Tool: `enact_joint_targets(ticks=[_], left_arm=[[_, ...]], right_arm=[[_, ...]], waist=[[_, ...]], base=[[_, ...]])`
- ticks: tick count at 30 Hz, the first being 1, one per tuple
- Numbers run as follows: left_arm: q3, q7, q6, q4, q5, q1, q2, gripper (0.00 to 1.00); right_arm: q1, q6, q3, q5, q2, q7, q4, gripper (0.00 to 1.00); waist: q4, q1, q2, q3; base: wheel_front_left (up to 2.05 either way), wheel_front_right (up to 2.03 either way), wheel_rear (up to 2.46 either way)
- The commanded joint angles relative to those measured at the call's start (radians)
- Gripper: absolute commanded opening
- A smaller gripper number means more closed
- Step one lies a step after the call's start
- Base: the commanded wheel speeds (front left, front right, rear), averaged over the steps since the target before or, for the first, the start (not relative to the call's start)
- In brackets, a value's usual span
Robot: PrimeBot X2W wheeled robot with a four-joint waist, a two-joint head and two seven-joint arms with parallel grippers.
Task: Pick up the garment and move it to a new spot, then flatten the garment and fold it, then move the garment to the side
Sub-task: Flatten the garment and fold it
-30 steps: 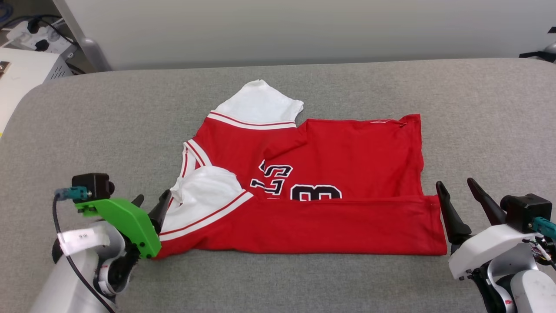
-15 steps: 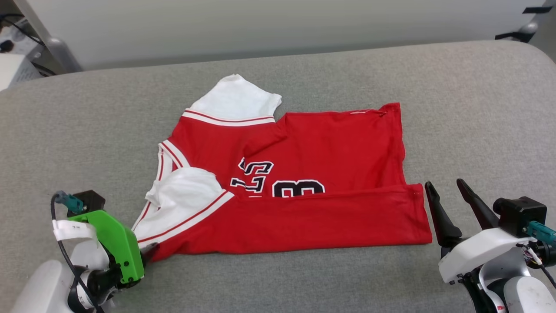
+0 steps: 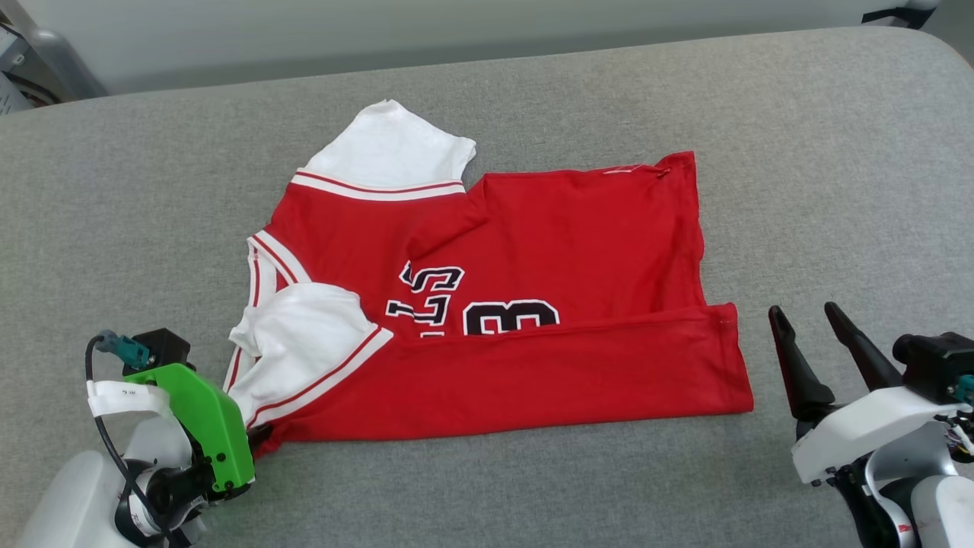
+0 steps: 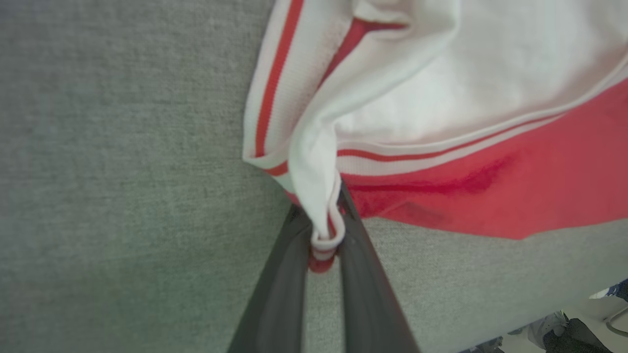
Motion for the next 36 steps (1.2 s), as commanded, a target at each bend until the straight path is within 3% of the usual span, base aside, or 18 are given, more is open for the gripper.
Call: enact_joint_targets(ticks=[1, 6, 15, 29, 30, 32, 36], left_arm=[[-0.027, -0.006, -0.011, 0.029, -0.008, 0.015, -0.037, 0.00], [-0.016, -0.044, -0.022, -0.014, 0.005, 0.012, -0.022, 0.00], [0.005, -0.061, 0.003, -0.171, 0.020, 0.018, 0.006, 0.00], [-0.004, -0.070, 0.034, -0.248, 0.035, -0.001, -0.009, 0.00], [-0.006, -0.071, 0.034, -0.246, 0.036, -0.002, -0.011, 0.00], [-0.009, -0.075, 0.032, -0.242, 0.035, -0.003, -0.014, 0.00], [-0.011, -0.085, 0.027, -0.233, 0.033, -0.002, -0.019, 0.00]], right_arm=[[-0.012, -0.001, -0.009, 0.008, -0.006, 0.011, -0.011, 1.00], [0.005, -0.001, -0.020, 0.033, -0.041, 0.159, -0.019, 1.00], [-0.004, -0.001, -0.016, 0.117, -0.111, 0.556, -0.051, 1.00], [-0.128, -0.001, 0.141, 0.185, -0.096, 0.674, 0.146, 1.00], [-0.131, -0.001, 0.149, 0.190, -0.097, 0.676, 0.153, 0.48], [-0.138, -0.001, 0.159, 0.198, -0.100, 0.673, 0.165, 0.00], [-0.156, -0.001, 0.155, 0.205, -0.114, 0.660, 0.177, 0.00]], waist=[[0.009, 0.0000, -0.0001, -0.011], [0.028, 0.0000, -0.0001, -0.032], [0.068, 0.0000, -0.0001, -0.008], [0.104, 0.0000, -0.0001, 0.075], [0.105, 0.0000, -0.0001, 0.076], [0.107, 0.0000, -0.0001, 0.075], [0.111, 0.0000, -0.0001, 0.059]], base=[[0.00, 0.00, 0.00], [0.00, 0.00, 0.00], [0.00, 0.00, 0.00], [0.00, 0.00, 0.00], [0.00, 0.00, 0.00], [0.00, 0.00, 0.00], [0.00, 0.00, 0.00]])
